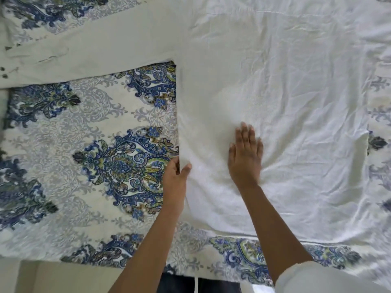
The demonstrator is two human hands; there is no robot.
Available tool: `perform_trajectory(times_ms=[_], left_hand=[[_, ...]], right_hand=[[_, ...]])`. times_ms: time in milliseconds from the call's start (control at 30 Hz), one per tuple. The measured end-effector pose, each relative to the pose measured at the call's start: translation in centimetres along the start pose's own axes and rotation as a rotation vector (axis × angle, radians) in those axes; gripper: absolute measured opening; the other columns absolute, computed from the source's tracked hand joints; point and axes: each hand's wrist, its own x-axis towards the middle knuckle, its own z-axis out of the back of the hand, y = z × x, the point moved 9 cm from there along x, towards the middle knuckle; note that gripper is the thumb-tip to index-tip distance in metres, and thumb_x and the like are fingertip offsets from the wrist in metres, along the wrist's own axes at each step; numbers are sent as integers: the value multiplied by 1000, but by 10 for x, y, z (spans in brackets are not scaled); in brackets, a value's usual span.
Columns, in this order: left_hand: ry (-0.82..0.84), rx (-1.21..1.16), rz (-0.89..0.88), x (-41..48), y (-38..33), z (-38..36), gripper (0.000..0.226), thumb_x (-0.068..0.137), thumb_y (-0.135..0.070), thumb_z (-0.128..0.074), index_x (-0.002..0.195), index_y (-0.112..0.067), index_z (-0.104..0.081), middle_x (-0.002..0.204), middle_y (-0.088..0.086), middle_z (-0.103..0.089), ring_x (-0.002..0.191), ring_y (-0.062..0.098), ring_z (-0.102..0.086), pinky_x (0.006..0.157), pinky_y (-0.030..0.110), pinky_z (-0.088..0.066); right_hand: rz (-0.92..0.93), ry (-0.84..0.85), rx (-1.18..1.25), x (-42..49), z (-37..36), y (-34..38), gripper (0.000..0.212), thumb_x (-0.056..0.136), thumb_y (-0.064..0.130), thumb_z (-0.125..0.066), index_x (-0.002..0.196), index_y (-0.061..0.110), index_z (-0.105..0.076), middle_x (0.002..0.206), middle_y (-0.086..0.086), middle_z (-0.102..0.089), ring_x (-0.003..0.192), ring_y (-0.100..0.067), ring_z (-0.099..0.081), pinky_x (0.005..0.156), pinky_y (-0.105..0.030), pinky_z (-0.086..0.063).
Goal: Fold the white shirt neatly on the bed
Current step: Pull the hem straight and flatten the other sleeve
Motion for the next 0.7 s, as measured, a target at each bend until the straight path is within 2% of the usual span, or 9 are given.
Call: perform_trajectory(times_ms=[67,133,200,267,367,467,600,667,700], left_hand=[[40,-121,144,-6,14,13,15,87,1,-56,97,-8,-60,92,7,-67,82,23,-63,71,31,-55],[55,-154,223,-13,22,28,9,85,-1,-58,93,-5,-59,86,7,-68,78,23,-63,66,31,-55],[30,-89,246,-18,23,41,6,84,-2,-60,82,-8,-60,76,2,-68,72,21,-62,63,30,-52],[7,-59,253,-20,22,45,13,84,-2,-60,74,-11,-58,70,0,-66,68,19,-59,62,29,-48],[-45,-46,266,-19,24,47,17,86,-2,-58,72,-12,-56,74,5,-60,71,21,-55,68,32,-43],[-158,-11,198,-18,27,55,17,88,-6,-60,73,-14,-54,75,5,-56,75,21,-52,73,35,-42],[-281,314,-27,-26,8,55,11,94,-16,-53,85,-13,-47,75,-1,-52,64,9,-48,55,10,-38],[-271,381,-80,-26,5,50,12,92,-20,-56,94,-12,-48,80,-3,-55,69,6,-52,56,8,-39],[-248,388,-84,-25,6,48,14,91,-21,-58,97,-12,-50,83,-4,-56,72,7,-54,59,11,-41]], right_hand=[[5,37,20,-3,1,5,54,93,28,-23,142,12,-37,152,-7,-29,142,-23,-24,115,-44,-16],[22,91,23,-10,-1,4,53,92,25,-26,143,15,-35,154,-3,-26,143,-21,-20,115,-42,-12],[39,123,15,-15,-2,2,53,92,23,-29,145,18,-30,155,1,-21,145,-18,-14,116,-42,-9],[43,144,4,-15,-3,1,52,95,21,-32,146,19,-27,156,3,-17,145,-17,-10,117,-43,-9],[45,189,-12,-17,-7,0,51,97,23,-28,148,22,-21,157,4,-11,146,-16,-6,117,-45,-8],[64,199,-38,-19,-9,0,60,90,34,-9,149,24,-18,158,4,-10,146,-17,-5,116,-44,-7],[70,205,-55,-20,-10,-1,60,90,33,-11,148,23,-20,157,3,-12,145,-18,-8,115,-46,-10],[69,208,-60,-20,-11,-2,59,91,33,-12,148,23,-19,157,3,-11,145,-18,-8,115,-46,-10],[70,208,-63,-21,-11,-2,59,91,33,-13,149,23,-19,157,2,-11,145,-18,-8,115,-46,-10]])
